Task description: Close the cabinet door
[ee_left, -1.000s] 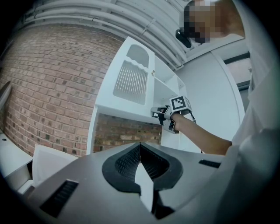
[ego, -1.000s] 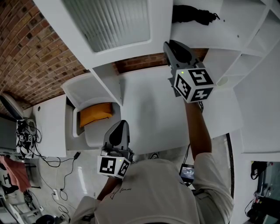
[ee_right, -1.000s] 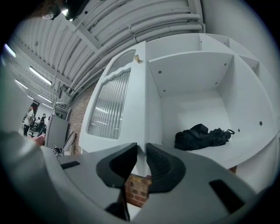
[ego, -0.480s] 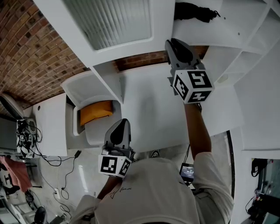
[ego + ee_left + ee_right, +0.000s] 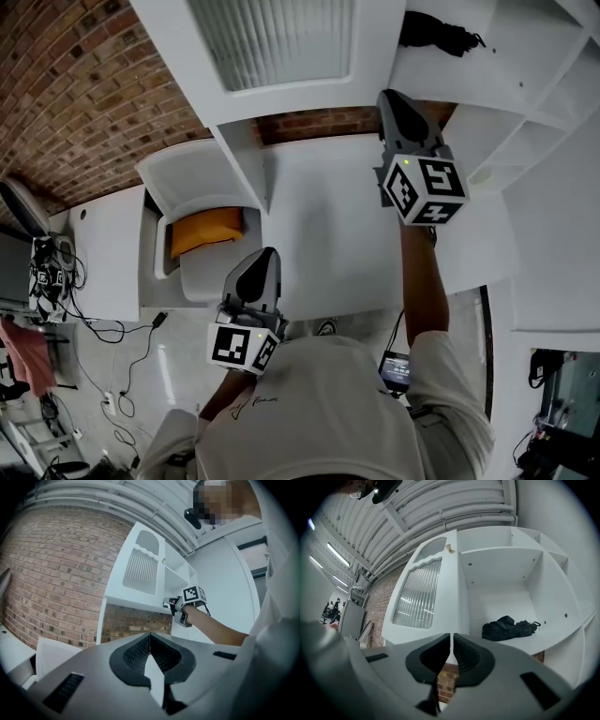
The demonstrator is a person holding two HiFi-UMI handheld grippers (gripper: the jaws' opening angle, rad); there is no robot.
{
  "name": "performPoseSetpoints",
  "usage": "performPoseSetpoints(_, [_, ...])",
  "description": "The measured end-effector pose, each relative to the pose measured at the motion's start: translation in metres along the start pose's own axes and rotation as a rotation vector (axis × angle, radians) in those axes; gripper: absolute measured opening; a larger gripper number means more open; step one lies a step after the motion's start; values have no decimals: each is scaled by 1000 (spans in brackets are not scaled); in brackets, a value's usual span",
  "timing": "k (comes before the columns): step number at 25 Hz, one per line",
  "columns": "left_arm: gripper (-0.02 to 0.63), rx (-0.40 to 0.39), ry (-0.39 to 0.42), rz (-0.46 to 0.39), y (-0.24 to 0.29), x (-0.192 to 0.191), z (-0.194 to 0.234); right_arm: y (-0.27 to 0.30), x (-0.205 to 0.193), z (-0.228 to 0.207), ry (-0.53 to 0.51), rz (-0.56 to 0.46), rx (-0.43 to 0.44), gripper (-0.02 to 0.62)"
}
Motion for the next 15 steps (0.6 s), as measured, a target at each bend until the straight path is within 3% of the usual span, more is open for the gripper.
performPoseSetpoints(15, [15,-47,-4,-8,-14,-7,0,-26,-16,20,-33,68,1,28])
Point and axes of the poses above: the fingertips, and each gripper's own axes: y forward along the fingers, z to its left, x out of its top, the point moved 9 cm from there along -y, backward along the fingers, and after that the axes turned 14 degrees about z, right-handed, at the moved point
